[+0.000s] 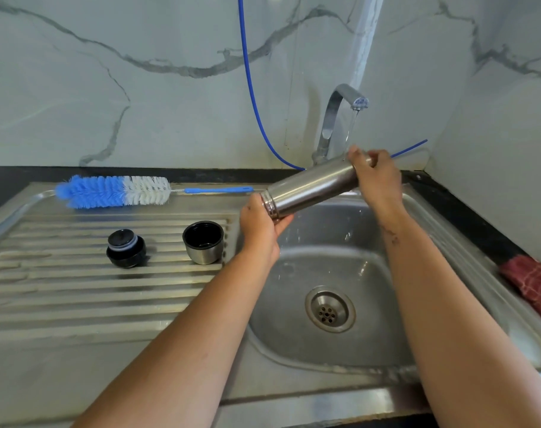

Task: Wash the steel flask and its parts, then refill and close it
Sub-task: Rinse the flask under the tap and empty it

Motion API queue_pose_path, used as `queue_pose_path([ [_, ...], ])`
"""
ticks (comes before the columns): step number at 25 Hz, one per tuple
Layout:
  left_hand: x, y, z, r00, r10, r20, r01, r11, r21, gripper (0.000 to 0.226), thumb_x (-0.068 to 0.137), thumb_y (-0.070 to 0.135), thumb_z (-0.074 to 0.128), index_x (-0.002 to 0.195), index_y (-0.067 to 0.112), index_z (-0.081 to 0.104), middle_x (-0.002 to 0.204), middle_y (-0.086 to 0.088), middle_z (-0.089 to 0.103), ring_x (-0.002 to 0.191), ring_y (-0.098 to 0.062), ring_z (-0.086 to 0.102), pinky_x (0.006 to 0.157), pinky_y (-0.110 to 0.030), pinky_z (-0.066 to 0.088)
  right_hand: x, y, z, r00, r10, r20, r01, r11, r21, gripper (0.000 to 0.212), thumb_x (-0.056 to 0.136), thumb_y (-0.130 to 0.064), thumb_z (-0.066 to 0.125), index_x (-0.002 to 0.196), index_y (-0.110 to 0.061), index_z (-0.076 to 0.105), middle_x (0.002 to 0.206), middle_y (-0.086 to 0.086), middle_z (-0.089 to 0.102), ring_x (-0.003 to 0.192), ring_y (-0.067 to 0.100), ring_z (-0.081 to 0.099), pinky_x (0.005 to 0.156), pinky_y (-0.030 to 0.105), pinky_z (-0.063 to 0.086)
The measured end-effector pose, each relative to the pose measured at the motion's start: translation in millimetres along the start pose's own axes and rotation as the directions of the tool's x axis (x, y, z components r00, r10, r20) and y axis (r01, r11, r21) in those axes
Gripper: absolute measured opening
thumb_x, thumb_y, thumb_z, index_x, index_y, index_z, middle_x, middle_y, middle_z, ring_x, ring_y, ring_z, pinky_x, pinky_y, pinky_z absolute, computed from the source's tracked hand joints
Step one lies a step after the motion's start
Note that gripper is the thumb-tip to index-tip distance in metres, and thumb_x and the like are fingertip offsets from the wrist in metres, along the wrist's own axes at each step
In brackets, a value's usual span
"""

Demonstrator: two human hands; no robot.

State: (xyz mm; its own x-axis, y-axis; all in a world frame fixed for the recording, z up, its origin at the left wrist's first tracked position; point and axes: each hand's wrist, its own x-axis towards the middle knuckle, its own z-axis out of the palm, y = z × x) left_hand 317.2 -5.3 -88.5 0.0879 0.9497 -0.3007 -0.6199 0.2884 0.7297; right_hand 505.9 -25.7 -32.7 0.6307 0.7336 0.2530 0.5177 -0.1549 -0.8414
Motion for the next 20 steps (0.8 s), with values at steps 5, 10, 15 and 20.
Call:
queue_pose_path([
  [5,-19,-5,-5,0.985,-0.023,-0.171,0.007,0.995,-0.098,0.035,0.106,0.035,0.036,0.122,0.010,0.056,0.123,-0.021,0.064,0.106,-0.035,0.069,0.067,-0.037,0.065,-12,-18,19,0.986,-0.165,0.001,0.165,0.984,0.068,0.031,0.095,-0.051,0.065,0.104,-0.021,0.068,0.091,-0.002,0.070,0.084,0.012,0.068,0.075,0.021,0.053],
  [10,-25,-7,-2,0.962,-0.015,-0.271,-0.019,0.992,-0.123,0.037,0.105,0.035,0.037,0.123,0.009,0.055,0.126,-0.020,0.062,0.103,-0.035,0.068,0.059,-0.034,0.063,-27,-24,26,0.977,-0.164,-0.134,0.194,0.949,0.250,0.039,0.085,-0.041,0.080,0.115,-0.022,0.063,0.101,-0.015,0.064,0.091,0.002,0.065,0.083,0.018,0.056],
  [15,-26,-4,-6,0.948,0.020,-0.317,-0.065,0.989,-0.131,0.040,0.103,0.034,0.036,0.121,0.008,0.060,0.124,-0.019,0.064,0.103,-0.035,0.069,0.061,-0.034,0.064,-23,-31,23,0.981,-0.138,0.135,0.133,0.990,0.043,0.050,0.084,-0.057,0.074,0.117,-0.021,0.063,0.100,-0.008,0.065,0.090,0.007,0.063,0.077,0.019,0.047],
  [20,-29,-6,-6,0.951,-0.035,-0.308,-0.013,0.988,-0.152,0.041,0.106,0.037,0.037,0.117,0.005,0.060,0.122,-0.021,0.064,0.102,-0.035,0.069,0.062,-0.035,0.065,-27,-34,25,0.982,-0.190,-0.018,0.185,0.972,-0.145,0.051,0.081,-0.065,0.073,0.092,-0.016,0.065,0.080,-0.004,0.066,0.073,0.008,0.063,0.069,0.020,0.050],
])
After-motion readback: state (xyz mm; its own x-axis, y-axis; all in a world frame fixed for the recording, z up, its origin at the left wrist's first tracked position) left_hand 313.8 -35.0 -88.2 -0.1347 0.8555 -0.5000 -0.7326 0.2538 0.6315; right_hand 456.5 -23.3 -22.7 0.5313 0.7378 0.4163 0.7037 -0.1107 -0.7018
